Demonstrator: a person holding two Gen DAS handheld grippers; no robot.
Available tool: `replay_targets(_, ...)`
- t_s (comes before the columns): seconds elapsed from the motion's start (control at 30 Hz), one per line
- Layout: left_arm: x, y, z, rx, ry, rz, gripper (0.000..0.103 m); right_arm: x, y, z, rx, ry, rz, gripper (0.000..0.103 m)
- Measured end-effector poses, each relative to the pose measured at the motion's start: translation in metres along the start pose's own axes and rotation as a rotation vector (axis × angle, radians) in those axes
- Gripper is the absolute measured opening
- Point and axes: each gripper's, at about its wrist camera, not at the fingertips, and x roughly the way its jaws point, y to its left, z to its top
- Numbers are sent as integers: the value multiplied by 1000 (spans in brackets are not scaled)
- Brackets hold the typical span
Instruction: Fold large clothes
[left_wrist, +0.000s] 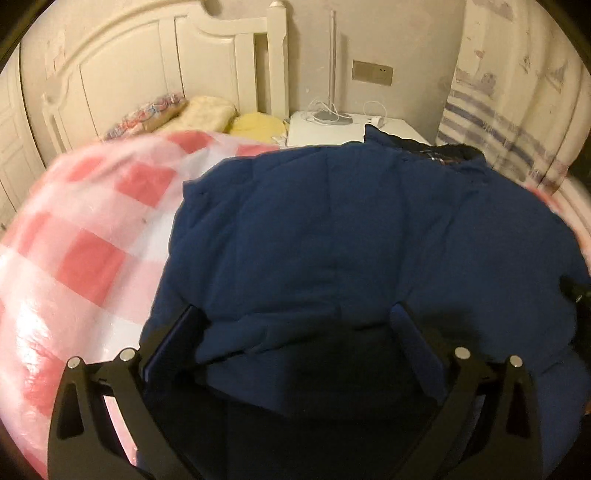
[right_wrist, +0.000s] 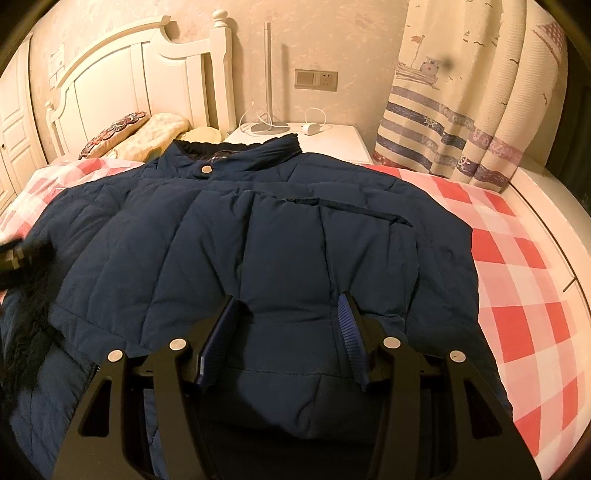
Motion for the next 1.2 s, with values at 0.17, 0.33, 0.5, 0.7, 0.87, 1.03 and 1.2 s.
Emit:
replay_targets(0.17, 5, -13, -1, 55, 3, 80, 101, 0, 1, 0, -5, -2, -5, 46)
replay_targets(0.33, 3, -13, -4, 45, 1, 70, 101, -14, -7, -3, 38, -72, -49, 50)
replay_targets(0.5, 3, -13, -5, 47, 2, 73, 101, -34, -32, -11, 163, -175, -56, 89)
replay_targets(0.7, 2, -13, -5, 50, 2, 76, 101, 3, -43, -6, 207, 13, 11, 93)
replay_targets(0.87, -1, -12, -5, 45, -9, 77, 101, -17, -41, -10, 218, -79, -74, 93)
replay_targets(1.03, -1, -14, -5, 57, -10, 97, 101, -38, -21, -13, 101, -186, -34, 93)
replay_targets(1.2, -23, -9, -9, 33, 2, 91, 101, -5, -9, -5, 29, 59, -24, 95)
